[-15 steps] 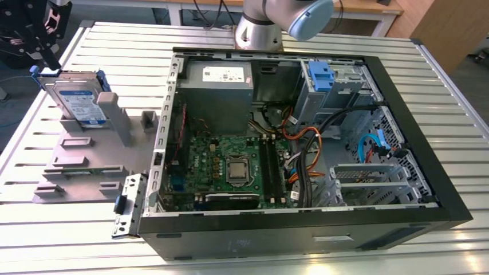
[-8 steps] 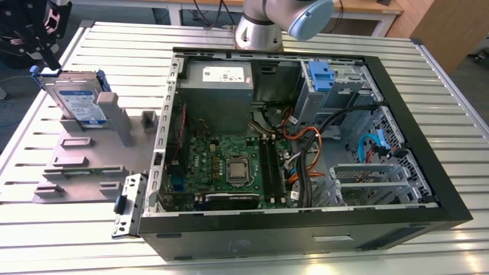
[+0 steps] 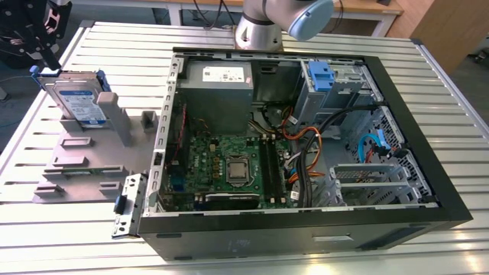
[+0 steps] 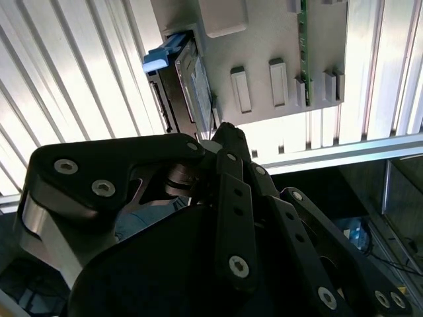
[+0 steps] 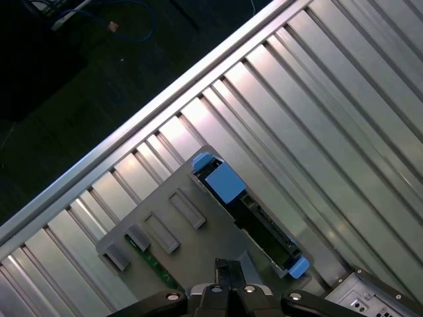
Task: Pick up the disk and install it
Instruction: 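Pick up the disk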
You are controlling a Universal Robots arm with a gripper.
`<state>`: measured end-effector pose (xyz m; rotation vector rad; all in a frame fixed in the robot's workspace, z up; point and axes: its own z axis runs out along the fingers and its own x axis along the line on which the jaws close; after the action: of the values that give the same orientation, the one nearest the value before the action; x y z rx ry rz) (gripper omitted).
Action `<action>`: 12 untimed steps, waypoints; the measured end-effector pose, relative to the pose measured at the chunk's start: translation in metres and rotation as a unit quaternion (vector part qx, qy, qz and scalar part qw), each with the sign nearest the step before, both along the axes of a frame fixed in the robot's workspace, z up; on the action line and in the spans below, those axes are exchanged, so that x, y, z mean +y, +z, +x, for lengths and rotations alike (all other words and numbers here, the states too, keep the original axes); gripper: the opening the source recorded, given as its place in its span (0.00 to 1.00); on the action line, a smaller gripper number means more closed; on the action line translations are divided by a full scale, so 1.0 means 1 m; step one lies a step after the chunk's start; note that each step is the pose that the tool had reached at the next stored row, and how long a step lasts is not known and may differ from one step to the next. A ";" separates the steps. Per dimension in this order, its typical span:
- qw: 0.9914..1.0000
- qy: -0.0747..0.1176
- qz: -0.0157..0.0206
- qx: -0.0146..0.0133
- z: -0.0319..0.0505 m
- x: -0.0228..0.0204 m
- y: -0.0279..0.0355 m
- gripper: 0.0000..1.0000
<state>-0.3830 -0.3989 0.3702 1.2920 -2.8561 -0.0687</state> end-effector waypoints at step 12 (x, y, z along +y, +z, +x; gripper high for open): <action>1.000 0.004 0.000 0.000 0.0000 0.0000 0.0000 0.11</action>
<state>-0.3830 -0.3989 0.3702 1.3027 -2.8510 -0.0687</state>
